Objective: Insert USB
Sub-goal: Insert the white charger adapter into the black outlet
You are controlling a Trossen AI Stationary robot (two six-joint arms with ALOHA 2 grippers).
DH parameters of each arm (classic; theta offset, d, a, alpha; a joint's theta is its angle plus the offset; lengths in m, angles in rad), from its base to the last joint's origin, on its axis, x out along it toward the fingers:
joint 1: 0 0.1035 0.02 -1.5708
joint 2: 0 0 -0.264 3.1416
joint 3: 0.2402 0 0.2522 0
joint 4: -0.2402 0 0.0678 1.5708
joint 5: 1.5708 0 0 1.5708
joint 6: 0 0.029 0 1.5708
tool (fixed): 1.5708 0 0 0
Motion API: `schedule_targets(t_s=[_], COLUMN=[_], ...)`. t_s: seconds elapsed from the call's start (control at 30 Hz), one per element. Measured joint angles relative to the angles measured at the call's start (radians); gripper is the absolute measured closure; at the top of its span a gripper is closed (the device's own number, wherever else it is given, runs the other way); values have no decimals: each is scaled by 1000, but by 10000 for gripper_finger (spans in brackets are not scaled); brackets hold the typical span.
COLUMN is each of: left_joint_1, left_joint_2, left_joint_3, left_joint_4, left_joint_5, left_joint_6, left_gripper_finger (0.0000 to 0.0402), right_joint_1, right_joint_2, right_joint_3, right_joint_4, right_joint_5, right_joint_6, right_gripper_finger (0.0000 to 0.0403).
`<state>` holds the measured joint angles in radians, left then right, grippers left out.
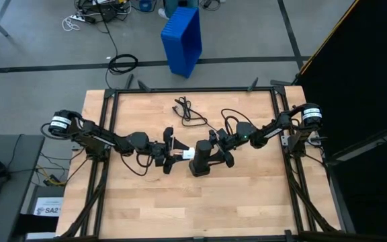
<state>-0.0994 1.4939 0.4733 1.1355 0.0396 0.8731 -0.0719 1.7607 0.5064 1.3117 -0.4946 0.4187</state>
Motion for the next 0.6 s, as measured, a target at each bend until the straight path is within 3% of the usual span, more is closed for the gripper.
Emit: schedule_targets(t_s=[0.6], left_joint_1=[1], left_joint_2=[1], left_joint_3=[2], left_joint_4=[-61], left_joint_5=[-61], left_joint_6=[88], left_gripper_finger=[234], right_joint_1=[12], right_joint_2=[0], right_joint_3=[0], right_joint_4=[-18], right_joint_5=[-10], right_joint_6=[42], right_gripper_finger=[181])
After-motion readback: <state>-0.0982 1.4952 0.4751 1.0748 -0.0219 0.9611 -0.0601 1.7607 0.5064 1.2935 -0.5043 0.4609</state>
